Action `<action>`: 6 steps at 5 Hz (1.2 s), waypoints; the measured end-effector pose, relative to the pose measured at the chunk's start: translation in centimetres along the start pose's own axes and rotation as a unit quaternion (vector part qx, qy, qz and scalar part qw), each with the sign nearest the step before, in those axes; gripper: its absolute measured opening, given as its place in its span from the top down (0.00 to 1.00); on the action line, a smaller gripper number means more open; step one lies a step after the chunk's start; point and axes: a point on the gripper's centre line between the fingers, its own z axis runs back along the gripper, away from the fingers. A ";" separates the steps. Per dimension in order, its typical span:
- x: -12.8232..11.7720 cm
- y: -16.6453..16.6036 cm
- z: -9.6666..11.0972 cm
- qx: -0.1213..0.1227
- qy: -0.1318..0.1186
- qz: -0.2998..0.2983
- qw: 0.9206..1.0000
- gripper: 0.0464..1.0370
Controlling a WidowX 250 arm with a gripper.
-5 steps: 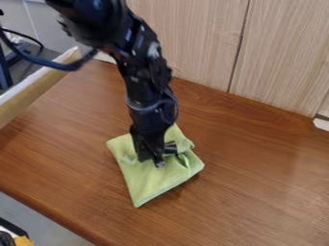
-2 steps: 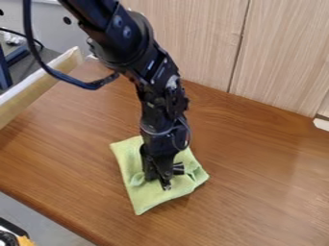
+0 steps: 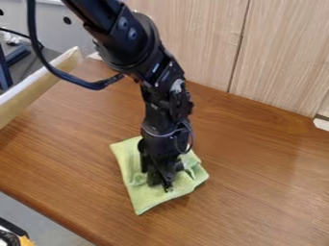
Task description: Fold the cloth from top left to bottom right
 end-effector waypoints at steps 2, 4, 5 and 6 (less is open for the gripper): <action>-0.2 -0.2 -0.3 0.007 -0.005 0.018 1.000 0.04; -1.0 0.5 4.3 0.000 -0.049 0.049 0.998 0.04; -1.2 0.4 6.8 -0.003 -0.060 0.057 0.997 0.04; -1.2 1.1 10.1 0.003 -0.097 0.073 0.993 0.04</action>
